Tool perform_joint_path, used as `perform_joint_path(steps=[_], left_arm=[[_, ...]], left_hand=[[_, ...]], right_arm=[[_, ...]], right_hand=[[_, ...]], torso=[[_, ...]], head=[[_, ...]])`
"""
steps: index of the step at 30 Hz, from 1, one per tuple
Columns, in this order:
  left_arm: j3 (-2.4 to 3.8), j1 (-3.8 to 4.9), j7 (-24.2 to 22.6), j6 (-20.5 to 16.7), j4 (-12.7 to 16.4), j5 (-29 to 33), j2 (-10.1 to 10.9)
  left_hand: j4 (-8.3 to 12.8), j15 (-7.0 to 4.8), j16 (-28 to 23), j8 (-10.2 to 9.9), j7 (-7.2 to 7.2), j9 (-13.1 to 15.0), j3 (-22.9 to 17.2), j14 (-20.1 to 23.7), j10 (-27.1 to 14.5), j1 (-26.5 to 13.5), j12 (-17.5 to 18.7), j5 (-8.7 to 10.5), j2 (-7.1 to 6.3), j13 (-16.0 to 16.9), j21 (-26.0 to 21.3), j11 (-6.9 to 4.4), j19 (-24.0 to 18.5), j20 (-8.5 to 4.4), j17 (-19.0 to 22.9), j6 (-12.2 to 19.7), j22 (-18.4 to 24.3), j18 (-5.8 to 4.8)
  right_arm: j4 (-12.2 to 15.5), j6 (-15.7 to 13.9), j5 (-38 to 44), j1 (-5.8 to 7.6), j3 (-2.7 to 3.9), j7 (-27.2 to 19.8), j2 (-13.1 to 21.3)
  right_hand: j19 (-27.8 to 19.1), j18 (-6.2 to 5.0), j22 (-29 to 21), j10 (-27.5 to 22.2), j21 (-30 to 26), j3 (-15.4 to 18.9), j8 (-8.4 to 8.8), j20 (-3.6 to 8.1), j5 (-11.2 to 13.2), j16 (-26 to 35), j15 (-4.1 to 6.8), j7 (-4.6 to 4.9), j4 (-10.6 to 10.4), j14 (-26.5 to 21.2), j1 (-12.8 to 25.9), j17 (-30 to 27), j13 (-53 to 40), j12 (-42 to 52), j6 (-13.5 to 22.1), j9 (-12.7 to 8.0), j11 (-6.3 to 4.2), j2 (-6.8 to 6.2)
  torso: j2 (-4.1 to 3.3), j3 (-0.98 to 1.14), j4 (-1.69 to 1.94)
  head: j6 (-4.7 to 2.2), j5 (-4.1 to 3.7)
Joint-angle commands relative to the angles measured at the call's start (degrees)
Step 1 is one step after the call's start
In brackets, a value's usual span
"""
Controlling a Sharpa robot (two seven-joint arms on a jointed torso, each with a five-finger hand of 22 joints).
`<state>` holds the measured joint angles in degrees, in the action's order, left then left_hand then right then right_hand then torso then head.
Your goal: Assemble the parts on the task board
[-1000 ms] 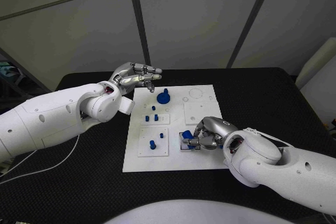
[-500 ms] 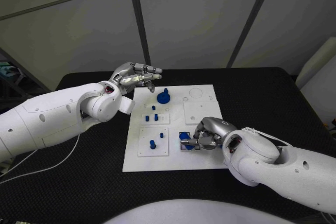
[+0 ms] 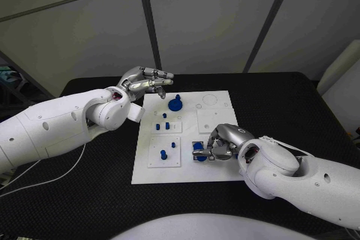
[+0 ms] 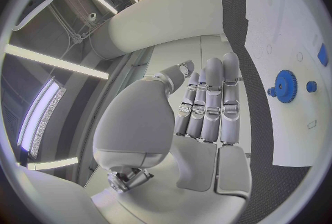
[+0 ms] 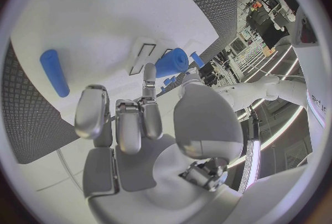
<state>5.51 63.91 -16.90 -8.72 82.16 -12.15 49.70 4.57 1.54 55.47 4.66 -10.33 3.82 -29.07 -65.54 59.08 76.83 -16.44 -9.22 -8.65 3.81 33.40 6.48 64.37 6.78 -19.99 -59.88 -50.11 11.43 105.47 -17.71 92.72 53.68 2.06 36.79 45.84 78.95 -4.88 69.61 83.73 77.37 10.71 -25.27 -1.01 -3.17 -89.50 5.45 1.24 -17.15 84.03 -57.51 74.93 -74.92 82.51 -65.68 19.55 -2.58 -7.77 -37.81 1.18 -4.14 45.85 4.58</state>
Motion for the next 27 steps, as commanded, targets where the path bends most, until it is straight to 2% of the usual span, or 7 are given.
perform_joint_path(steps=[1,9,13,17,23,27], left_arm=[[0.03,0.07,-0.5,0.1,0.0,0.1,0.0],[0.03,0.06,-0.5,0.2,0.0,0.1,0.0],[0.03,0.04,-0.5,0.2,0.0,0.1,0.1],[0.02,0.02,-0.4,0.2,0.1,0.1,0.2],[0.02,-0.03,-0.4,0.2,0.1,0.1,0.4],[0.01,-0.07,-0.4,0.3,0.1,0.1,0.4]], left_hand=[[0.0,-0.09,-0.2,0.0,0.00,0.0,-0.2,0.4,-0.3,0.2,-0.2,-0.37,0.35,0.0,-0.2,0.07,-0.3,0.03,0.1,0.2,0.0,-0.92],[0.0,-0.09,-0.2,0.0,0.00,0.0,-0.2,0.4,-0.3,0.2,-0.2,-0.37,0.35,0.0,-0.2,0.07,-0.3,0.03,0.1,0.2,0.0,-0.92],[0.0,-0.09,-0.2,0.0,0.00,0.0,-0.2,0.4,-0.3,0.2,-0.2,-0.37,0.35,0.0,-0.2,0.07,-0.3,0.03,0.1,0.2,0.0,-0.92],[0.0,-0.09,-0.2,0.0,0.00,0.0,-0.2,0.4,-0.3,0.2,-0.2,-0.37,0.35,0.0,-0.2,0.07,-0.3,0.03,0.1,0.2,0.0,-0.92],[0.1,-0.10,-0.2,0.0,0.00,0.0,-0.3,0.4,-0.3,0.3,-0.3,-0.37,0.40,0.0,-0.2,0.06,-0.3,0.01,0.1,0.2,0.0,-0.92],[0.1,-0.10,-0.2,0.0,0.00,0.0,-0.3,0.4,-0.3,0.3,-0.3,-0.37,0.40,0.0,-0.2,0.06,-0.3,0.01,0.1,0.2,0.0,-0.92]], right_arm=[[0.3,-1.8,0.5,0.05,0.01,-3.6,0.1],[1.1,-1.8,0.3,0.05,-0.01,-6.8,0.9],[1.9,-1.2,0.3,0.05,-0.03,-7.9,2.1],[2.8,-0.9,0.4,0.04,-0.04,-8.5,3.3],[3.9,-1.2,0.5,0.04,-0.04,-8.9,4.9],[4.1,-1.0,0.5,0.03,-0.05,-8.9,5.4]], right_hand=[[-0.1,0.50,0.4,3.0,0.1,-0.6,-0.42,0.25,0.2,-0.1,0.38,-0.06,0.2,5.8,-0.2,14.2,-8.8,0.5,0.4,0.2,-0.10,-0.36],[0.2,0.59,0.9,3.2,0.4,-1.6,-0.83,0.32,-0.2,-0.2,0.49,-0.22,0.2,5.9,-1.7,14.6,-9.3,0.9,0.2,0.5,-0.23,0.52],[0.2,0.58,0.9,3.2,0.4,-2.5,-1.06,0.36,-0.8,-0.2,0.52,-0.26,0.4,5.9,-5.3,14.5,-9.3,0.8,0.4,0.9,-0.26,1.43],[0.2,0.58,1.0,3.2,0.4,-2.8,-1.23,0.39,-3.2,-0.2,0.55,-0.29,0.6,5.9,-8.7,14.5,-9.3,0.7,0.6,1.1,-0.29,1.95],[0.2,0.61,1.1,3.2,0.4,-2.8,-1.30,0.39,-3.9,-0.3,0.55,-0.29,0.6,5.9,-9.6,14.6,-9.3,0.7,0.6,1.2,-0.30,2.24],[0.2,0.62,1.1,3.2,0.4,-2.8,-1.32,0.39,-4.1,-0.3,0.55,-0.29,0.6,5.9,-9.8,14.6,-9.3,0.7,0.6,1.3,-0.30,2.30]], torso=[[0.03,0.01,-0.01],[0.02,0.01,-0.01],[0.02,0.04,-0.06],[0.00,0.04,-0.04],[0.01,0.05,-0.13],[0.02,0.01,-0.05]], head=[[0.01,-0.01],[-0.09,-0.04],[-0.10,0.00],[-0.27,-0.09],[-0.21,0.02],[-0.12,0.05]])
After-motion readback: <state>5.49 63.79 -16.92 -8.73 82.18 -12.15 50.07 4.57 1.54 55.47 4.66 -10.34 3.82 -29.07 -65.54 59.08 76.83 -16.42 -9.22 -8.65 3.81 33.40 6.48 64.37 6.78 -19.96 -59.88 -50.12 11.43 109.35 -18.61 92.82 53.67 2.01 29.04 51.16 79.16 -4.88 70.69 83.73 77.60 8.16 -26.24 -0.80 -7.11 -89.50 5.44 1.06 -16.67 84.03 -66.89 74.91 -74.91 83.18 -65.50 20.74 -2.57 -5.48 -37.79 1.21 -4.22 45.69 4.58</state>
